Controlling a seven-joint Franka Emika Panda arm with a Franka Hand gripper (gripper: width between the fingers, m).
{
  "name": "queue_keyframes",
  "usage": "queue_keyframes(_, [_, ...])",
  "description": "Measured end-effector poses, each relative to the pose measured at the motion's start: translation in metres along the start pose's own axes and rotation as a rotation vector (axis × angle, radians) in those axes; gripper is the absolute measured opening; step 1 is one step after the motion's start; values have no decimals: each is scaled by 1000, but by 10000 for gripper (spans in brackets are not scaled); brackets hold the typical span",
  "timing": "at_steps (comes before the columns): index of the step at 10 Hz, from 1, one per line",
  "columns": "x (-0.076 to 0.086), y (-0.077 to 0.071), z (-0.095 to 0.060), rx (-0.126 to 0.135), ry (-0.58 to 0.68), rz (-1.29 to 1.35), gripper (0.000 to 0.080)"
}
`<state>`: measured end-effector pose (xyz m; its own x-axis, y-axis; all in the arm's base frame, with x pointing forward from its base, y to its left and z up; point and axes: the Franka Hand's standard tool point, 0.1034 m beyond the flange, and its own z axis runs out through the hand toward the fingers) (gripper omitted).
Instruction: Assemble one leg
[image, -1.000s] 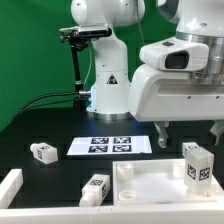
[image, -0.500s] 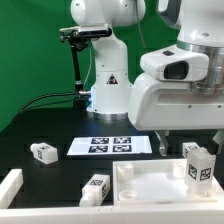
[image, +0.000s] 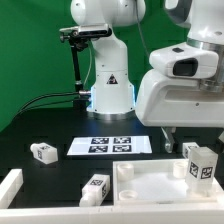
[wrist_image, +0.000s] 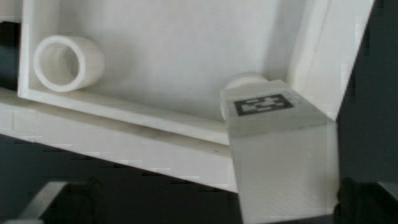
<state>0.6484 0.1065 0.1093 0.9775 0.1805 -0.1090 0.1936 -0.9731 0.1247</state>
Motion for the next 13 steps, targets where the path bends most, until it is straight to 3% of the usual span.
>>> queue_keyframes(4, [-3, -23, 16, 3, 17, 30, 649])
queue_keyframes(7, [-3, -13, 17, -12, 15, 31, 649])
queue_keyframes(9, [-3, -12, 18, -11, 15, 33, 391])
queue_keyframes(10, [-3, -12, 18, -11, 15, 33, 391])
queue_keyframes(11, [-2, -12, 17, -11, 17, 33, 292])
queue_keyframes(13, [-1, -9, 17, -6, 30, 79, 292])
